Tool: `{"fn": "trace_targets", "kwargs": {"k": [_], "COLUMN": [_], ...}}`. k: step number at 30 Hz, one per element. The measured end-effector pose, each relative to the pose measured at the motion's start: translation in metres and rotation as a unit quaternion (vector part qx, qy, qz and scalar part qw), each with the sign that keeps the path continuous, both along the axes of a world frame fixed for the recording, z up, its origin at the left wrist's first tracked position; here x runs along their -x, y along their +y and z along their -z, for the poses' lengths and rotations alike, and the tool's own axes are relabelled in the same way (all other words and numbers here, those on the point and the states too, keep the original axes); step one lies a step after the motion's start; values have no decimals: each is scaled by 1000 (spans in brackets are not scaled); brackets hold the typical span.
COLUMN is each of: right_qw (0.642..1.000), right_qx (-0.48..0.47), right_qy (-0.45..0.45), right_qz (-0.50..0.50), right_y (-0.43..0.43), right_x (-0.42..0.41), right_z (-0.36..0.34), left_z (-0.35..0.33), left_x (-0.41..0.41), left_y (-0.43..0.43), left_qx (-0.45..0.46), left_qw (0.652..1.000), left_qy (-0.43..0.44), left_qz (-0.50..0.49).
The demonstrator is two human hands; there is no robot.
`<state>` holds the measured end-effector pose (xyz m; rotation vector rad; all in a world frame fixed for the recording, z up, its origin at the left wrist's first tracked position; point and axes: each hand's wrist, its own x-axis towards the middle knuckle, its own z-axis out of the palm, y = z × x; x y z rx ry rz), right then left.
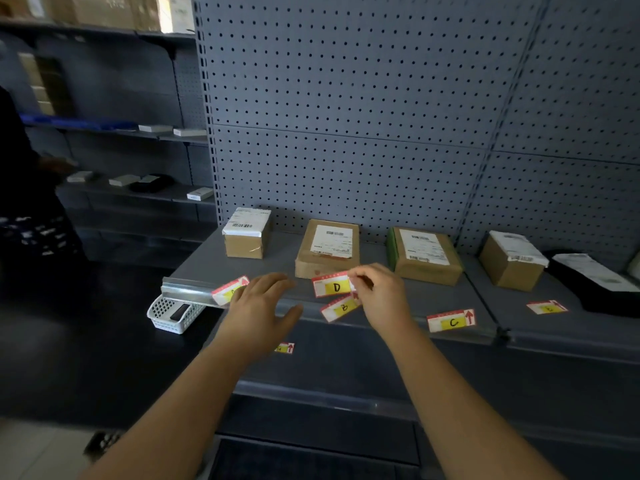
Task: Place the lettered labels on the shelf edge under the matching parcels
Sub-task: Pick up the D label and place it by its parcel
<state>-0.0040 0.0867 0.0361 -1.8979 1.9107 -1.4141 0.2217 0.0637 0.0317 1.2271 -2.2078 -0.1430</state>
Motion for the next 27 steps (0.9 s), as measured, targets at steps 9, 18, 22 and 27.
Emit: {"fn": "trace_targets", "kwargs": {"k": [9,18,22,27], "right_qw": [997,985,982,982], "right_qx": [-29,1,7,11], "right_qy": [-43,-139,-158,-162], "right_qz": [57,99,101,101], "right_y": [80,155,186,224], "right_x": [27,56,82,133], "right_z": [-5,1,-2,-7], "left_z": [11,19,12,-2], "left_x": [26,67,101,158], "left_y": [34,82,105,140], "left_qx": [-6,-36,-21,1], "left_qw": [995,987,984,982], "left_qy": [31,22,19,1], "left_qz": [96,155,177,191]}}
